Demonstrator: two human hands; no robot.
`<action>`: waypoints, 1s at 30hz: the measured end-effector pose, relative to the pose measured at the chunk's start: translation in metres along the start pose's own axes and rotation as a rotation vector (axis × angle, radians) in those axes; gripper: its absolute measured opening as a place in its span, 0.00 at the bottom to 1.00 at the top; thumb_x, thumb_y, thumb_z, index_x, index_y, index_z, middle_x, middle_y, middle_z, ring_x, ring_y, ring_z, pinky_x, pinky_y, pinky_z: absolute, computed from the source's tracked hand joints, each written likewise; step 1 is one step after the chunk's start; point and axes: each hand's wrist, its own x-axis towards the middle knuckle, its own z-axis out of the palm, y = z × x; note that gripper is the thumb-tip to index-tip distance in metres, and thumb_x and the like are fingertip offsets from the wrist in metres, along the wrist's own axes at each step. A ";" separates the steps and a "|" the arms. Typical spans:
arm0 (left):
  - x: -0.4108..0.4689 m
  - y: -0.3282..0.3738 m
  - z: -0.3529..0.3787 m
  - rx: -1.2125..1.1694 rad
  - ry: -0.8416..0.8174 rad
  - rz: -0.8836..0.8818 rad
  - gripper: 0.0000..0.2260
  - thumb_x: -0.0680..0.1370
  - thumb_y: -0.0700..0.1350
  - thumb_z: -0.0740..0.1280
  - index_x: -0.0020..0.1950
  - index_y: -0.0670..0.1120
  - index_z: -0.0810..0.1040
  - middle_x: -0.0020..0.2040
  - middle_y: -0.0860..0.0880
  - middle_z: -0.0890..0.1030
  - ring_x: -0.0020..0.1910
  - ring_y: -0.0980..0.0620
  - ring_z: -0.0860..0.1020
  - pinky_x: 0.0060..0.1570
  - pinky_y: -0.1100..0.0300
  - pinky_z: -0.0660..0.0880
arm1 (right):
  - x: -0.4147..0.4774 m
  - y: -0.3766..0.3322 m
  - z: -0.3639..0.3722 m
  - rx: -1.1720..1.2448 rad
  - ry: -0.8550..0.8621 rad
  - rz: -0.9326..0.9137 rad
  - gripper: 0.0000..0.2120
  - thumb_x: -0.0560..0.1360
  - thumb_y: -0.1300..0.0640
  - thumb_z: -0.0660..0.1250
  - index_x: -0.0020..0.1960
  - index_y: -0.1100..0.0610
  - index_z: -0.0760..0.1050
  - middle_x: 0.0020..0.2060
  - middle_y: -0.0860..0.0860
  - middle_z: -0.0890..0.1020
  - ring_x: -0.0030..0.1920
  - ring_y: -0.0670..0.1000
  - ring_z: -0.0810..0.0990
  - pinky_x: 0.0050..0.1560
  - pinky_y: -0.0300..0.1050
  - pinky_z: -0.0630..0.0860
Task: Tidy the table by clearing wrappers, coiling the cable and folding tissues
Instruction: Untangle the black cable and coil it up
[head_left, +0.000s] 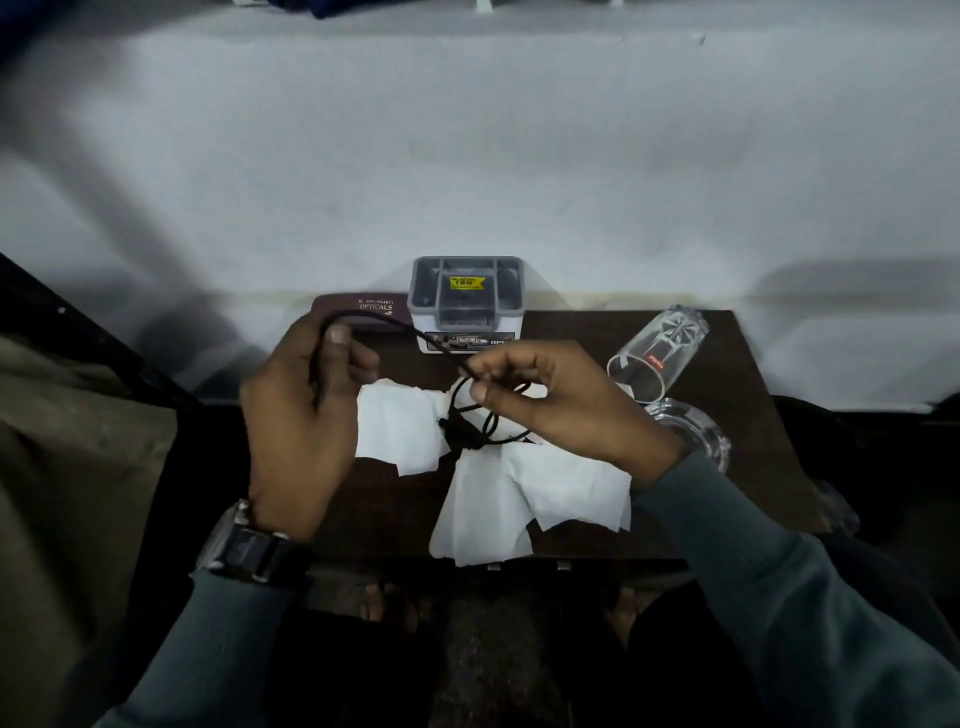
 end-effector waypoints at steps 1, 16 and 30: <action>0.001 0.000 0.001 -0.087 -0.032 -0.070 0.12 0.87 0.46 0.59 0.61 0.45 0.81 0.36 0.48 0.80 0.35 0.49 0.80 0.43 0.50 0.82 | 0.003 0.000 0.000 0.000 0.025 -0.003 0.08 0.79 0.61 0.72 0.57 0.54 0.84 0.46 0.47 0.86 0.48 0.48 0.85 0.60 0.47 0.81; 0.013 0.020 -0.019 -1.579 -0.710 -0.594 0.18 0.86 0.52 0.56 0.63 0.45 0.81 0.51 0.48 0.86 0.45 0.48 0.84 0.56 0.53 0.79 | 0.023 -0.024 0.006 -0.125 0.166 -0.215 0.03 0.79 0.55 0.72 0.50 0.54 0.83 0.38 0.48 0.79 0.39 0.49 0.78 0.40 0.37 0.73; 0.020 0.026 -0.002 -0.976 -0.363 -0.319 0.16 0.85 0.47 0.55 0.55 0.40 0.80 0.74 0.44 0.76 0.75 0.47 0.72 0.75 0.51 0.68 | 0.011 -0.034 0.034 -0.533 -0.105 -0.290 0.13 0.85 0.48 0.57 0.52 0.55 0.76 0.41 0.48 0.81 0.42 0.49 0.78 0.44 0.53 0.74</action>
